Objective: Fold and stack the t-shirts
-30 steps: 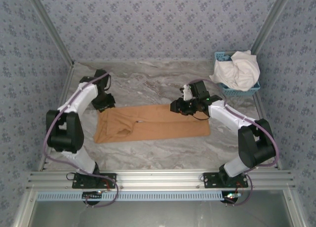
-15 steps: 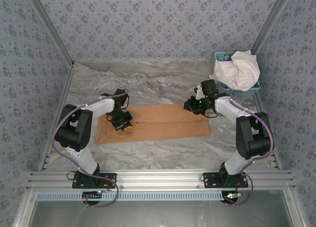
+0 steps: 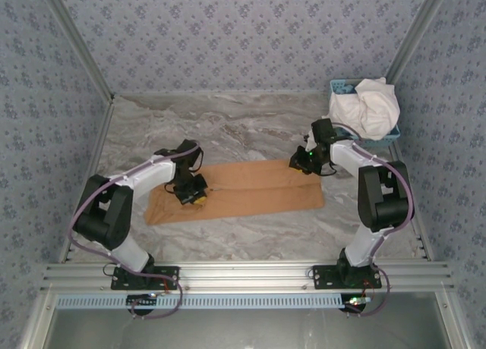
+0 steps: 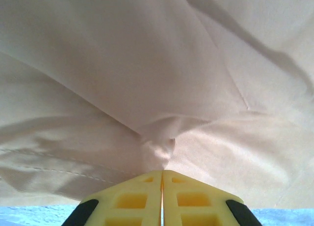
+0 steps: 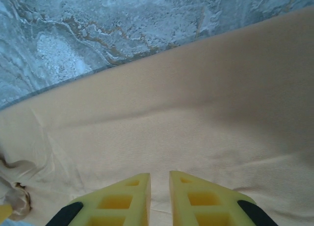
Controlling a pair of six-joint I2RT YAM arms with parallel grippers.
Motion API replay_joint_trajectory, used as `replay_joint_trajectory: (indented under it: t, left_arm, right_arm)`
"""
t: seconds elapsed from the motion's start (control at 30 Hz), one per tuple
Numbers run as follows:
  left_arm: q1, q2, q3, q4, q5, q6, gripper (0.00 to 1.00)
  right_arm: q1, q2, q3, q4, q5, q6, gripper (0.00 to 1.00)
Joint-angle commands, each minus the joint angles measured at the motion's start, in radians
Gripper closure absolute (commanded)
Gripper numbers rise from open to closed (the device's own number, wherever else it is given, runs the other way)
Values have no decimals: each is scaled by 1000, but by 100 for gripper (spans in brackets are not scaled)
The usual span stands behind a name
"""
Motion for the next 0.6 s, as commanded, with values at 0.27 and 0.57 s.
replay_joint_trajectory:
  t: [0.27, 0.57]
  left_arm:
    - [19, 98, -33, -64, -29, 16, 94]
    - [123, 272, 154, -98, -76, 86, 94]
  right_arm:
    - [-9, 105, 137, -151, 122, -79, 80]
    - [-26, 140, 93, -268, 215, -7, 80]
